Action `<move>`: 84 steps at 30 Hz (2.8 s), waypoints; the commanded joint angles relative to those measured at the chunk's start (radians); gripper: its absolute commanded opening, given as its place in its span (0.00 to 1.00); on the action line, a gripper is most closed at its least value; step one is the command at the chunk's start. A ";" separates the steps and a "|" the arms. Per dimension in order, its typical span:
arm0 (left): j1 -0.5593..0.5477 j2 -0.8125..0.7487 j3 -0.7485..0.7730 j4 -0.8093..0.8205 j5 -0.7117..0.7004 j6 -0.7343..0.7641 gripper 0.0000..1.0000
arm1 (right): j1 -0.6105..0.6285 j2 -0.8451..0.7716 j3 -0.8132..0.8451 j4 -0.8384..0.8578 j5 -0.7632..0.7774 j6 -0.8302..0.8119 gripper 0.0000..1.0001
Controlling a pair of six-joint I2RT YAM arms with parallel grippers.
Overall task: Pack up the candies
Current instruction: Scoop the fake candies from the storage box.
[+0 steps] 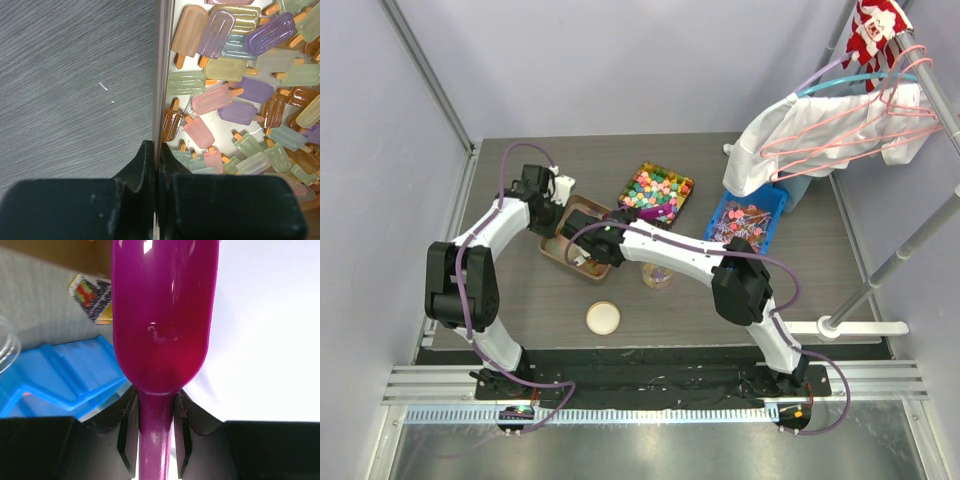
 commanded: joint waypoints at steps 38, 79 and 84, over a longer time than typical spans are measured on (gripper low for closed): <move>0.005 -0.061 0.038 0.047 0.033 -0.037 0.00 | 0.137 0.220 0.256 -0.325 -0.092 -0.250 0.01; 0.010 -0.069 0.026 0.061 0.043 -0.037 0.00 | 0.174 0.248 0.290 -0.092 -0.385 0.171 0.01; 0.011 -0.074 0.025 0.062 0.043 -0.039 0.00 | 0.189 0.262 0.304 -0.061 -0.319 0.201 0.01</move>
